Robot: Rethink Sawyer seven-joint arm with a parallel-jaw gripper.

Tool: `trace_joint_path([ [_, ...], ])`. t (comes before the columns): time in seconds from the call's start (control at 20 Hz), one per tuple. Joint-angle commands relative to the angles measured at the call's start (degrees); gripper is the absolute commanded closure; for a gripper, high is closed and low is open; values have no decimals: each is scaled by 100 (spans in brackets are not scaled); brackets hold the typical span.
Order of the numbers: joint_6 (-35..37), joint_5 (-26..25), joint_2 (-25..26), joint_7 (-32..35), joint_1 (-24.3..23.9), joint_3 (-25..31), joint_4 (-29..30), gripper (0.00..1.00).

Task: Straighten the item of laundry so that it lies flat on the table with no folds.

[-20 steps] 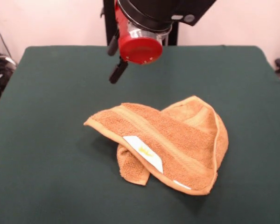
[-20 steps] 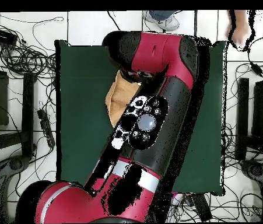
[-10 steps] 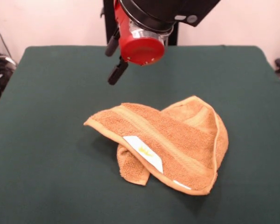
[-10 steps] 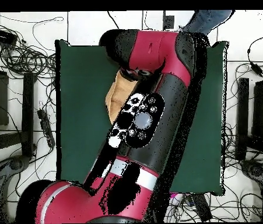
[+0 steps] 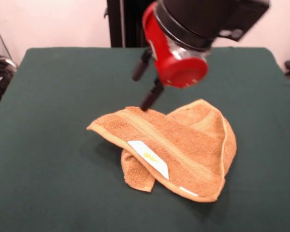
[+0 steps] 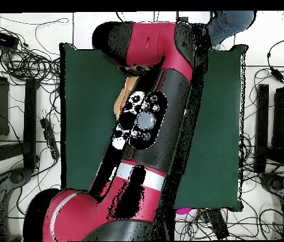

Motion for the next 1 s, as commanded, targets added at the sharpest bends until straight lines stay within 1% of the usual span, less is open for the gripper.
trace_joint_path([
  [0.05,-278,529,503,119,21,928,-889,0],
  [0.1,-238,589,574,2,8,950,-1018,0],
  [0.25,-235,794,738,289,62,868,-1218,0],
  [0.4,-99,895,892,553,109,601,-1398,0],
  [0.45,-39,843,888,505,105,501,-1394,0],
  [0.5,34,816,930,574,63,338,-1454,0],
  [0.6,154,744,1005,455,-76,149,-1560,0],
  [0.75,286,706,1126,286,-325,-38,-1757,0],
  [0.9,199,706,1315,141,-551,-164,-1987,0],
  [1.0,272,683,1363,94,-650,-290,-2075,0],
])
